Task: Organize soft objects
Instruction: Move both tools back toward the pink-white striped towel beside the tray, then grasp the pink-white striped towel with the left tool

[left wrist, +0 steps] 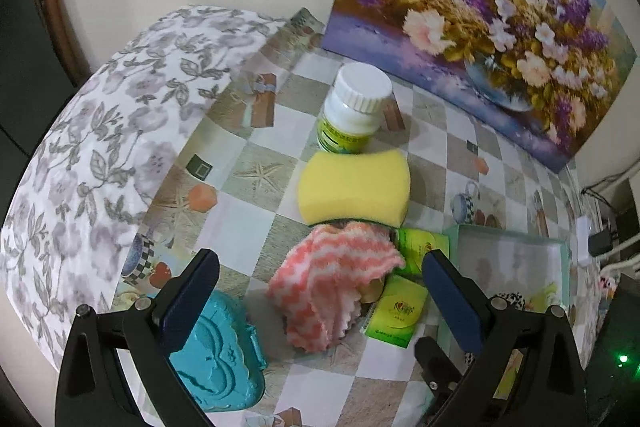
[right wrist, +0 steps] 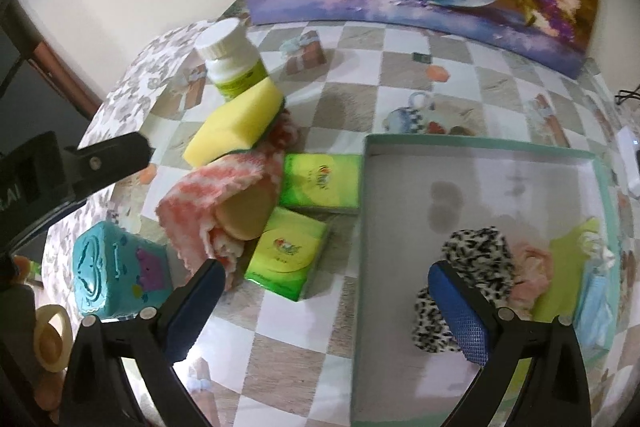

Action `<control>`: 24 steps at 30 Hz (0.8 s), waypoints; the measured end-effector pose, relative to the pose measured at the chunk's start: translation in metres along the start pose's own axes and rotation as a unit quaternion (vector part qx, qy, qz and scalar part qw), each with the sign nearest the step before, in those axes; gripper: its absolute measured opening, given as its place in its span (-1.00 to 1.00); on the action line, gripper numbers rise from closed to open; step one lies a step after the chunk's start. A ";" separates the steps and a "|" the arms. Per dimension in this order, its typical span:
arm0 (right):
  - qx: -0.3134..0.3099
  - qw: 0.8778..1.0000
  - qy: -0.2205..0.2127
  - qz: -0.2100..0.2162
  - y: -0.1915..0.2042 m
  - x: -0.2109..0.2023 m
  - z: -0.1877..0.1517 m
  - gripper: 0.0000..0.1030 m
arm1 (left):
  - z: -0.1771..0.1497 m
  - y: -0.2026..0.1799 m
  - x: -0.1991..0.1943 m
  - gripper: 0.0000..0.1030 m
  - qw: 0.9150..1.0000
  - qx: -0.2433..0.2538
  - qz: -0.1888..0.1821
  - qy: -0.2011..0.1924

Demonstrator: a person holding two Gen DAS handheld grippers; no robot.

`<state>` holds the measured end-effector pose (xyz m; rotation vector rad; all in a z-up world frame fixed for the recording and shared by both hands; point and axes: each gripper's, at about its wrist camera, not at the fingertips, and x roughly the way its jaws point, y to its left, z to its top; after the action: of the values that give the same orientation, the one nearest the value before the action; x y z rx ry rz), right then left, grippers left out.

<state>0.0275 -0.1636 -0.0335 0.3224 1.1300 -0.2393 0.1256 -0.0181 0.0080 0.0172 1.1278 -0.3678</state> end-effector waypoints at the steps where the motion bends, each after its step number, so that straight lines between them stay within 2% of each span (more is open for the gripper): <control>1: -0.001 1.000 0.002 0.002 0.001 0.003 0.000 0.93 | 0.001 0.000 0.003 0.96 1.000 0.000 -0.004 0.007; 3: -0.001 1.000 0.006 0.011 0.003 0.008 0.000 0.80 | 0.003 0.000 0.006 0.96 1.000 0.000 -0.012 0.014; 7: -0.008 1.000 0.008 0.026 0.008 0.015 0.000 0.68 | 0.006 -0.002 0.010 0.88 1.000 0.004 -0.016 0.020; 10: -0.019 0.999 0.010 0.032 0.015 0.021 0.001 0.60 | 0.007 -0.005 0.015 0.73 0.999 0.018 -0.014 0.027; 12: -0.025 0.999 0.014 0.036 0.019 0.025 0.000 0.55 | 0.006 -0.007 0.022 0.52 0.999 0.022 -0.019 0.040; 15: -0.025 0.999 0.023 0.043 0.021 0.032 0.000 0.48 | 0.005 -0.008 0.032 0.38 0.998 0.022 -0.029 0.057; 20: -0.022 0.998 0.034 0.044 0.021 0.044 -0.002 0.47 | 0.003 -0.010 0.042 0.15 0.997 0.025 -0.032 0.071; 24: -0.020 0.998 0.044 0.042 0.019 0.053 -0.002 0.46 | 0.002 -0.010 0.050 0.10 0.996 0.026 -0.033 0.079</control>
<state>0.0544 -0.1465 -0.0805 0.3474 1.2030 -0.1285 0.1429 -0.0415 -0.0335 0.0561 1.2768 -0.4612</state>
